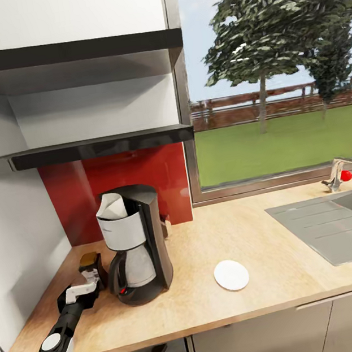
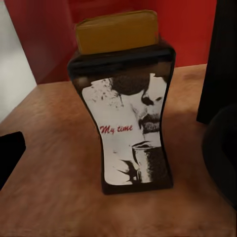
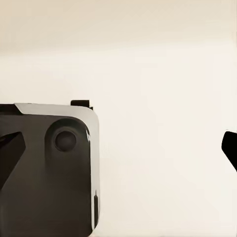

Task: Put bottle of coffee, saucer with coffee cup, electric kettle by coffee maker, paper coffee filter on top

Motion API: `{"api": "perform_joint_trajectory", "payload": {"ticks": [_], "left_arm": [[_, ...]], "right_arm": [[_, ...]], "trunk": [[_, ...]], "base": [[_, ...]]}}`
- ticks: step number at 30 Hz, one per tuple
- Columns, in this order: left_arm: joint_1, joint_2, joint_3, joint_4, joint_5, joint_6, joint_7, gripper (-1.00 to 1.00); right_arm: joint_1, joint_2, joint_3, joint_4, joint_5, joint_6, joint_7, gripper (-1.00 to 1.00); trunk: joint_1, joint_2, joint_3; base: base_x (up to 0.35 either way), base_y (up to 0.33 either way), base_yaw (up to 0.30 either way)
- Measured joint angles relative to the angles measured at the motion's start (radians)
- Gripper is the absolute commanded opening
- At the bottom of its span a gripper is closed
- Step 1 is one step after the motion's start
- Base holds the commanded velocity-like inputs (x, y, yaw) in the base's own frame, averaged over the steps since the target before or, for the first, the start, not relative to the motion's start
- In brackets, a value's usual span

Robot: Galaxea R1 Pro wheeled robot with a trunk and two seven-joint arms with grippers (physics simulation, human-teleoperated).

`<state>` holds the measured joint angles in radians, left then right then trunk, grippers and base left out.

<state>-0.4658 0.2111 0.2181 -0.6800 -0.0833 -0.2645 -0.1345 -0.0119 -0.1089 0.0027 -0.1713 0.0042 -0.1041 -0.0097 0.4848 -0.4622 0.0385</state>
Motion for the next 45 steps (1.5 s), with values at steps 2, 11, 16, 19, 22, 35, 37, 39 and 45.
{"api": "perform_joint_trajectory", "payload": {"ticks": [2, 11, 16, 19, 22, 35, 37, 39, 45], "left_arm": [[0.0, 0.0, 0.0, 0.0, 0.0, 0.0, 0.0, 1.0], [0.0, -0.001, -0.001, 0.0, -0.001, 0.0, 0.0, 1.0], [0.0, -0.001, -0.003, 0.0, -0.001, 0.0, 0.0, 1.0], [0.0, -0.001, -0.002, -0.001, -0.001, 0.0, 0.0, 1.0], [0.0, -0.001, -0.004, -0.006, 0.0, 0.0, 0.0, 1.0], [0.015, -0.013, -0.01, -0.047, 0.01, -0.019, -0.032, 1.0], [0.039, -0.015, -0.009, -0.055, 0.012, -0.041, -0.043, 1.0], [0.073, -0.016, -0.008, -0.075, 0.016, -0.077, -0.05, 1.0], [0.231, -0.021, -0.005, -0.169, 0.075, -0.189, -0.05, 1.0]], "right_arm": [[0.0, 0.0, 0.0, 0.0, 0.0, 0.0, 0.0, 1.0], [0.0, 0.0, 0.0, 0.001, 0.0, 0.0, 0.0, 1.0], [0.0, 0.0, 0.0, 0.001, 0.0, 0.0, 0.0, 1.0], [0.0, 0.001, 0.0, 0.001, 0.0, 0.0, 0.0, 1.0], [0.0, 0.002, 0.0, 0.0, 0.0, 0.001, 0.0, 1.0], [0.0, 0.008, -0.001, -0.001, -0.003, 0.002, 0.0, 1.0], [0.0, 0.008, -0.001, 0.0, -0.003, 0.002, 0.0, 1.0], [0.0, 0.008, -0.001, 0.0, -0.003, 0.002, 0.0, 1.0], [0.0, 0.012, 0.0, -0.001, -0.004, 0.001, 0.0, 1.0]], "trunk": [[0.0, 0.0, 0.0], [0.0, 0.0, 0.0], [0.0, 0.0, 0.0], [0.0, 0.0, 0.0], [0.0, 0.0, 0.0], [-0.001, 0.0, 0.0], [-0.001, 0.0, 0.0], [-0.001, 0.0, 0.0], [-0.001, 0.0, 0.0]], "base": [[-0.334, 0.057, 0.0], [-0.334, 0.067, 0.0], [-0.334, -0.021, 0.0], [-0.334, -0.088, 0.0], [-0.32, -0.096, 0.0], [-0.115, -0.028, 0.0], [-0.004, -0.001, 0.0], [-0.002, 0.0, 0.0], [0.0, 0.0, 0.0]]}}
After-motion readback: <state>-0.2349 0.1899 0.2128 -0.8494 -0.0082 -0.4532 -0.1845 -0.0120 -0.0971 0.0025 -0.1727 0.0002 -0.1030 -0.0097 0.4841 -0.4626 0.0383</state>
